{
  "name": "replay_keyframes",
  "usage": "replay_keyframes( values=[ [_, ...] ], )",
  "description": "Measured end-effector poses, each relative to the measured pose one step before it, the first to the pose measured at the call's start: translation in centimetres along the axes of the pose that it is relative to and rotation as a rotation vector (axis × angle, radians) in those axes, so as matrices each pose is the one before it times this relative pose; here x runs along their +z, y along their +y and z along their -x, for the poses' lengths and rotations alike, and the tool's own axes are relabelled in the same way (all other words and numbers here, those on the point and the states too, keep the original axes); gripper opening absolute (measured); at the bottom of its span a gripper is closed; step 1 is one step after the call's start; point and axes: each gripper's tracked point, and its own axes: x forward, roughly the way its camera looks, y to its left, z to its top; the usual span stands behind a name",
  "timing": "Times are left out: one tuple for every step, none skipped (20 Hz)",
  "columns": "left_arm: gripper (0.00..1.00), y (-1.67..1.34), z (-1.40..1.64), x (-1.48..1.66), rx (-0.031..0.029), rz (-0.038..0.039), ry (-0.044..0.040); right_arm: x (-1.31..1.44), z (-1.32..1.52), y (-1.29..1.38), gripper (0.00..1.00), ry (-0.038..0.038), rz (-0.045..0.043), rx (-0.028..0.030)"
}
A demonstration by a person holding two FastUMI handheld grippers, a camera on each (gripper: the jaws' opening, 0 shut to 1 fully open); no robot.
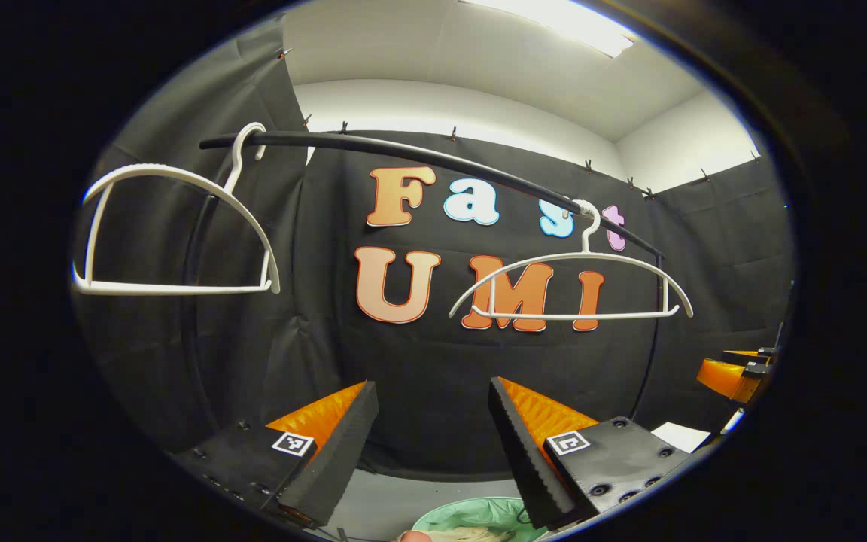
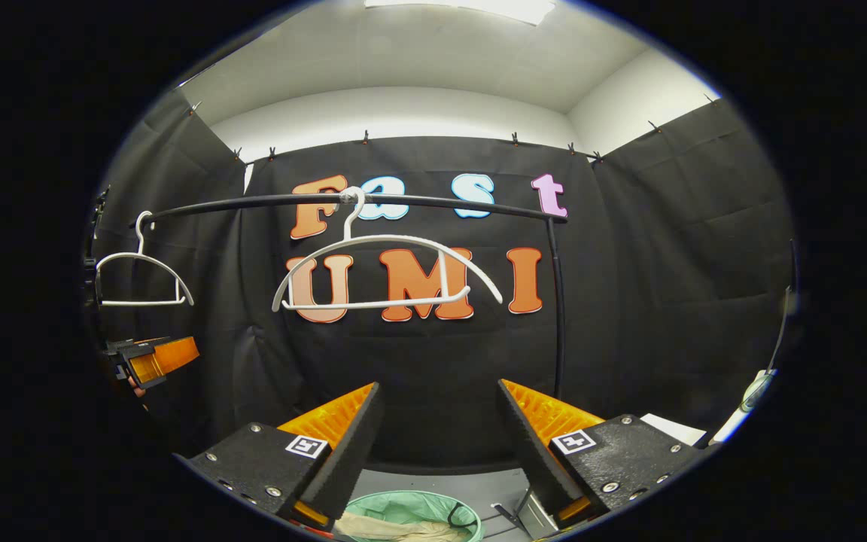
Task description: Grasp the clothes on the hanger with both hands and then place them into the laundry hamper below.
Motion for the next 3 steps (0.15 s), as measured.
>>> replay_keyframes(
  values=[
    [0.96, -0.038, -0.109, 0.144, -0.00209, -0.00055, -0.00011, -0.057, -0.016, 0.047, 0.93, 0.00175, -0.00051, 0.00027],
    [0.94, 0.042, -0.06, -0.042, -0.00167, -0.0031, 0.0018, -0.094, 0.026, -0.04, 0.93, 0.00183, 0.00193, -0.00138],
    [0.94, 0.007, 0.021, 0.035, -0.00086, -0.00513, 0.00128, -0.083, -0.052, -0.002, 0.93, 0.00271, 0.00294, -0.00069]
  ],
)
